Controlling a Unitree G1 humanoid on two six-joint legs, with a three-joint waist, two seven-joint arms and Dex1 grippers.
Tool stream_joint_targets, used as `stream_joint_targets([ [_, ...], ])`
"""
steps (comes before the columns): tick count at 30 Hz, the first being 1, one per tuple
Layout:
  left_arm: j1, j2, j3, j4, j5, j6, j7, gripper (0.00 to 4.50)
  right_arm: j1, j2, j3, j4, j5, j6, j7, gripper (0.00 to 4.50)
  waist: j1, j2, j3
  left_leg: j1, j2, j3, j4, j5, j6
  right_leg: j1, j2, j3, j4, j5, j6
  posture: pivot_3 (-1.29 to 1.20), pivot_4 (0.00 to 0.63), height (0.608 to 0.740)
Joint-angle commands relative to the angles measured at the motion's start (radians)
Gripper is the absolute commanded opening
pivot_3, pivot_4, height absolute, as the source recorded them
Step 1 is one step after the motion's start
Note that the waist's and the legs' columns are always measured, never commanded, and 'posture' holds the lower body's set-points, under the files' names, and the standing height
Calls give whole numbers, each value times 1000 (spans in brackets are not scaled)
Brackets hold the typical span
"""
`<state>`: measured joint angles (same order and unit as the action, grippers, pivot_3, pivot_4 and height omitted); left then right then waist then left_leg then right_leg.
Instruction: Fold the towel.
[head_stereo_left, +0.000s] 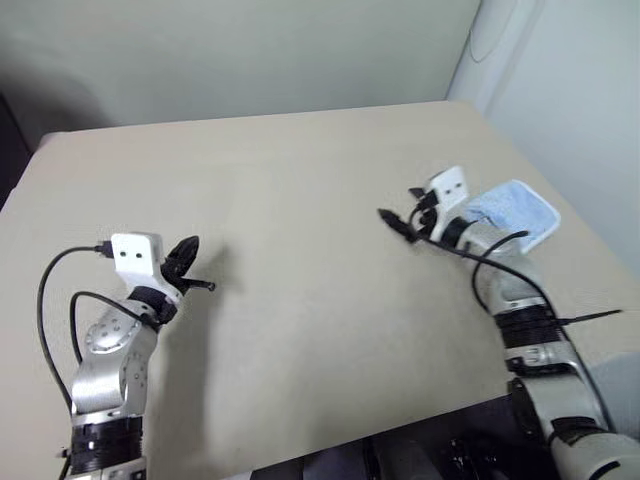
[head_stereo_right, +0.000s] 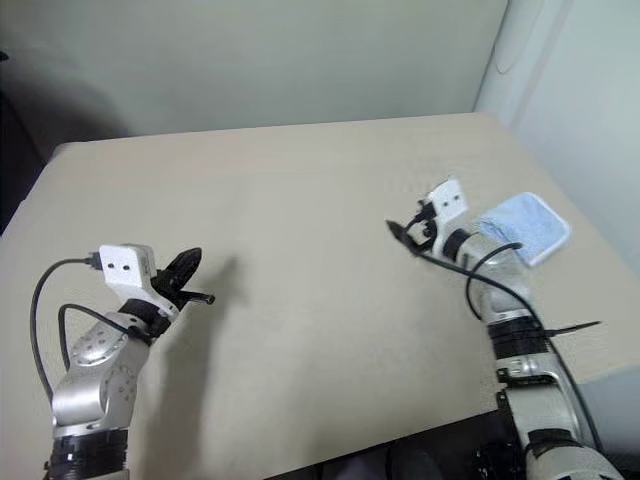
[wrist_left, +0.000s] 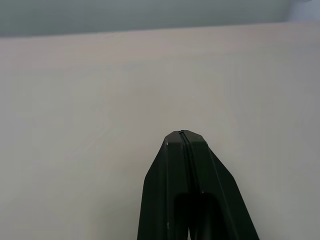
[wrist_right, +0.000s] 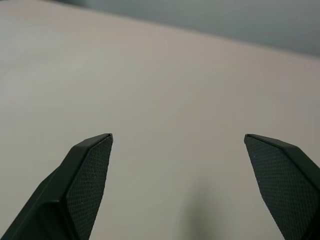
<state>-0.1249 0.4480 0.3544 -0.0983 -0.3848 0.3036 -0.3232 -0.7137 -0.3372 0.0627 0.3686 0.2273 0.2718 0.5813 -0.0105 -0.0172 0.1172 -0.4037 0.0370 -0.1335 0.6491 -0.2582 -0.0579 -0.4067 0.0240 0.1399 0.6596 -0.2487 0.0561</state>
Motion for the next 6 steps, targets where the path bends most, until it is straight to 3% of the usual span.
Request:
stream_joint_targets([
  [1, 37, -9, 28, -85, 1, -12, 24, 0, 6, 12, -8, -22, -13, -52, 11, 4463, 1, 0, 0, 0, 0, 0, 0, 1, -2, 0, 0, 0, 0, 0, 0, 0, 150, 740],
  [6, 80, 2, 30, -112, -10, 8, 21, 0, 34, 23, -13, -51, -15, -65, 23, 4463, 1, 0, 0, 0, 0, 0, 0, 2, -3, 1, 0, -1, 1, -1, -2, 0, 150, 740],
])
